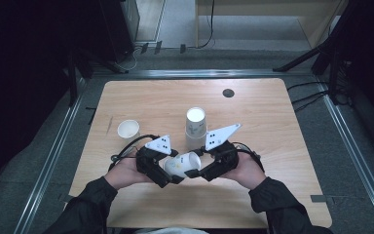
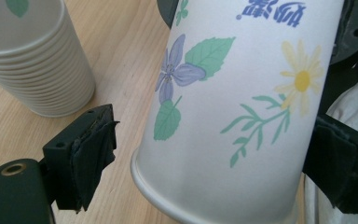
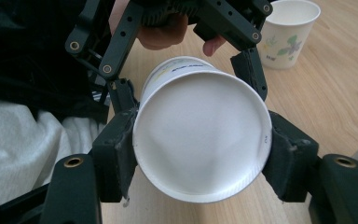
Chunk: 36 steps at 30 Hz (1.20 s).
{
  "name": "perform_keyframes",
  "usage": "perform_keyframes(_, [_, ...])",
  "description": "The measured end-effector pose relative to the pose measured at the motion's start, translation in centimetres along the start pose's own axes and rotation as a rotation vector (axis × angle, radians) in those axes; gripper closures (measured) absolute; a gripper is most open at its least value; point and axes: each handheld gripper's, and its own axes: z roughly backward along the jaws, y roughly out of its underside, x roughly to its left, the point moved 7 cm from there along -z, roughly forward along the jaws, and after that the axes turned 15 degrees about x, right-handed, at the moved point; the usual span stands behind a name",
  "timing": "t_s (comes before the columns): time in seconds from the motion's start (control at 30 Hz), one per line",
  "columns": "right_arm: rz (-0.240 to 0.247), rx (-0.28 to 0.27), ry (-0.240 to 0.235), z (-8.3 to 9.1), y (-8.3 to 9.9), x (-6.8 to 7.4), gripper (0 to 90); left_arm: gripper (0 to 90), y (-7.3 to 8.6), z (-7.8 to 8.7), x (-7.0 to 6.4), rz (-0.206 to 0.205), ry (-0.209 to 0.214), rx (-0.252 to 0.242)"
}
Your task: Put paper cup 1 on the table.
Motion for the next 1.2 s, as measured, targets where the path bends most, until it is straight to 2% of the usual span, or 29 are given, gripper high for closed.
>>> perform_keyframes(0.07, [0.003,-0.008,-0.005,0.0,-0.1,0.0,34.9,10.0,-0.1,0.2,-0.1,0.000,-0.001,-0.027])
perform_keyframes(0.2, [0.007,-0.021,-0.017,0.1,-0.4,0.1,34.8,10.1,-0.5,0.6,-0.5,0.016,0.031,-0.098])
perform_keyframes(0.3, [0.008,-0.048,-0.030,0.4,-0.8,0.2,34.8,10.1,-0.5,0.6,-0.6,0.023,0.058,-0.115])
perform_keyframes(0.37, [0.008,-0.074,-0.040,0.7,-1.1,0.2,34.8,11.2,-0.5,0.6,-0.7,0.023,0.060,-0.120])
perform_keyframes(0.53, [0.004,-0.099,-0.050,1.2,-1.3,0.1,34.8,12.8,-0.5,1.1,-0.8,0.030,0.067,-0.159])
perform_keyframes(0.73, [0.004,-0.110,-0.063,1.4,-1.4,0.0,34.8,15.1,-0.2,2.0,-0.4,0.051,0.078,-0.209])
perform_keyframes(0.8, [0.006,-0.110,-0.064,1.3,-1.4,-0.1,34.8,19.1,-0.1,2.3,-0.5,0.050,0.082,-0.222])
perform_keyframes(1.0, [0.010,-0.101,-0.087,1.1,-1.4,0.1,33.8,22.6,0.1,2.3,-0.8,0.026,0.070,-0.199])
perform_keyframes(1.07, [0.011,-0.093,-0.082,0.9,-1.3,0.0,30.8,23.1,0.1,2.2,-0.8,0.022,0.072,-0.185])
perform_keyframes(1.2, [0.021,-0.045,-0.068,0.2,-0.8,0.0,26.5,23.6,0.3,2.3,-0.8,0.006,0.055,-0.154])
